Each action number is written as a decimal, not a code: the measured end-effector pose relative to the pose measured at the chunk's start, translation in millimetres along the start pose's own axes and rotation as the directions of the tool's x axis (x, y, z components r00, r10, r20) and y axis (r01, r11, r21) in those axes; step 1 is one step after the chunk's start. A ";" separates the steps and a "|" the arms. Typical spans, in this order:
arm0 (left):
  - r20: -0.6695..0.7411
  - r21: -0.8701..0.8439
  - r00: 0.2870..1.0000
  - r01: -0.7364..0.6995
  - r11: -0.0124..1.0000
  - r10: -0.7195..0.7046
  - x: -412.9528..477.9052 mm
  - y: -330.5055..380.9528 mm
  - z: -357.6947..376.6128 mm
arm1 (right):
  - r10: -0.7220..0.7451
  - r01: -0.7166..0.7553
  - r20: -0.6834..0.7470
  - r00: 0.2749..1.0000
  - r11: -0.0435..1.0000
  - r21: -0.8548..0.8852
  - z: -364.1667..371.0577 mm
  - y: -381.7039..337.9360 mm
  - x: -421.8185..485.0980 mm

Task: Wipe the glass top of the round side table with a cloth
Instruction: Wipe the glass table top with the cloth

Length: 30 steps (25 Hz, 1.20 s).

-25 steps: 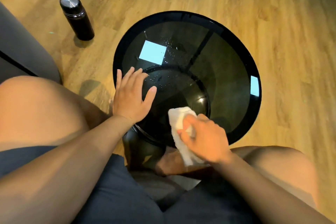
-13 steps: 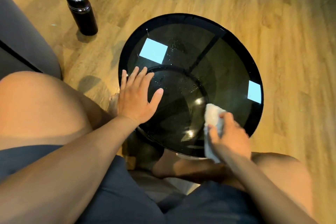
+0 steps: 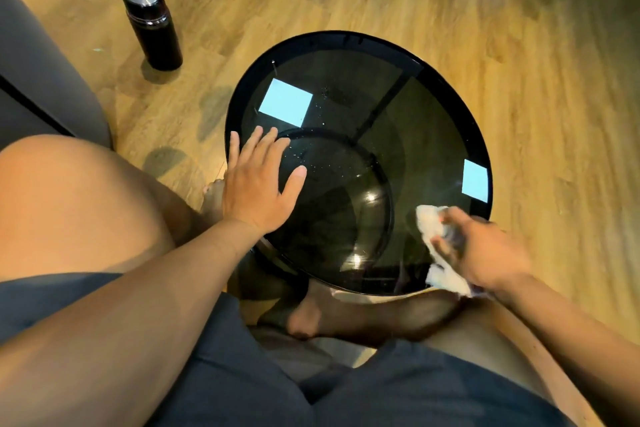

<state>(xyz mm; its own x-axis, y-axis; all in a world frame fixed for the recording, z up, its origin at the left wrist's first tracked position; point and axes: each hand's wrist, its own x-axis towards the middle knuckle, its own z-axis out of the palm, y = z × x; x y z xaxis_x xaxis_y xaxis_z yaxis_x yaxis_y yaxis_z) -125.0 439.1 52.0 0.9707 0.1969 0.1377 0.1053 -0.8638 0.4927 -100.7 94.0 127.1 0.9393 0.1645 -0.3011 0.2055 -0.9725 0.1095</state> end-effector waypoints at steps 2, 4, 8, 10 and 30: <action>-0.003 -0.013 1.000 0.007 1.000 -0.008 0.2 -0.8 0.2 | 0.205 -0.205 0.006 0.979 0.978 0.027 -8.9 45.9 13.5; -0.003 -0.023 1.000 0.011 1.000 -0.011 -0.1 -0.8 0.9 | 0.152 -0.153 0.018 0.988 0.985 0.085 -4.3 43.3 12.9; -0.003 -0.030 1.000 0.002 1.000 -0.002 0.7 -0.9 1.9 | -0.121 0.093 0.127 0.984 0.973 0.210 -3.5 -37.5 -19.3; -0.004 -0.020 1.000 -0.001 1.000 0.001 0.6 0.8 1.3 | -0.294 0.263 0.127 0.947 0.940 0.217 -2.9 -93.6 -25.1; -0.061 -0.130 0.996 0.064 0.989 -0.072 5.8 -4.1 0.7 | 0.101 -0.066 -0.240 0.965 0.986 0.152 4.5 -106.8 1.1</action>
<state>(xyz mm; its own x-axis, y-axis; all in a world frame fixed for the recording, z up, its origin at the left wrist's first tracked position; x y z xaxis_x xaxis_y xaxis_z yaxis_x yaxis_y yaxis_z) -119.6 443.5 50.1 0.9456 0.2867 0.1536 0.1382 -0.7817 0.6081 -122.9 197.3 110.8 0.9937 0.0998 -0.0519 0.0991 -0.9949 -0.0166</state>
